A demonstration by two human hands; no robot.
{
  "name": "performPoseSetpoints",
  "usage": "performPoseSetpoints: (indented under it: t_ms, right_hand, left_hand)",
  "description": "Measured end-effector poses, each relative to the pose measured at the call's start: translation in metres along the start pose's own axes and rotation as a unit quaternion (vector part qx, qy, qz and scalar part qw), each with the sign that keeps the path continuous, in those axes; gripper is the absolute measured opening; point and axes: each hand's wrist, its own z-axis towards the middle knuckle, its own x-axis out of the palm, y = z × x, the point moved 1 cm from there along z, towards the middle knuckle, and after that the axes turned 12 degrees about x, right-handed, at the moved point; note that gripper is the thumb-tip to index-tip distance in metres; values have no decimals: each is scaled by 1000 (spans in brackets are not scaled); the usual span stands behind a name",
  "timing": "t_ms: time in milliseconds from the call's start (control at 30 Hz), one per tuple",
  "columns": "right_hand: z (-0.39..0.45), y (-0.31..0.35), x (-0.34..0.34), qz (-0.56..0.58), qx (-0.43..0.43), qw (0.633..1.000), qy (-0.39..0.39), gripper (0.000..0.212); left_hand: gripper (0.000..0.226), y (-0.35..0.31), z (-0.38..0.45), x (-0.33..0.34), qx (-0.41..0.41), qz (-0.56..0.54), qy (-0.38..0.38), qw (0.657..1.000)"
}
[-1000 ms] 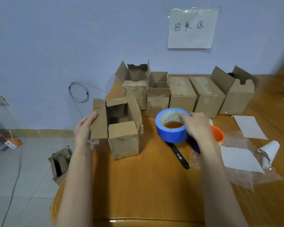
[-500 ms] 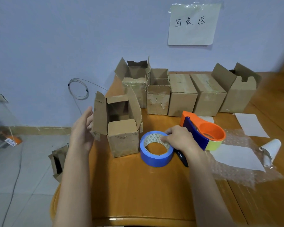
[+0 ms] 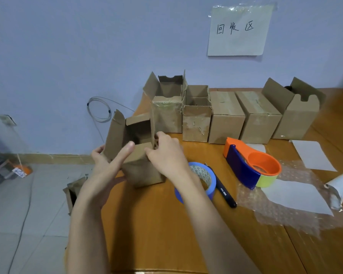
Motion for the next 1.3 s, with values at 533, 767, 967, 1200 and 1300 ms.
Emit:
performPoseSetpoints:
  t_ms: [533, 767, 967, 1200, 1300]
  right_hand:
    - [70, 49, 18, 0, 51, 997, -55, 21]
    - [81, 48, 19, -10, 43, 994, -99, 17]
    - [81, 42, 12, -2, 49, 993, -109, 21]
    - [90, 38, 19, 20, 63, 993, -96, 27]
    - [95, 33, 29, 59, 68, 994, -59, 43]
  left_hand:
    - [75, 51, 79, 32, 144, 197, -261, 934]
    - [70, 58, 114, 38, 161, 205, -257, 931]
    - [94, 57, 119, 41, 163, 135, -162, 964]
    - [88, 41, 132, 57, 154, 117, -178, 965]
    - [72, 43, 143, 63, 126, 115, -190, 967]
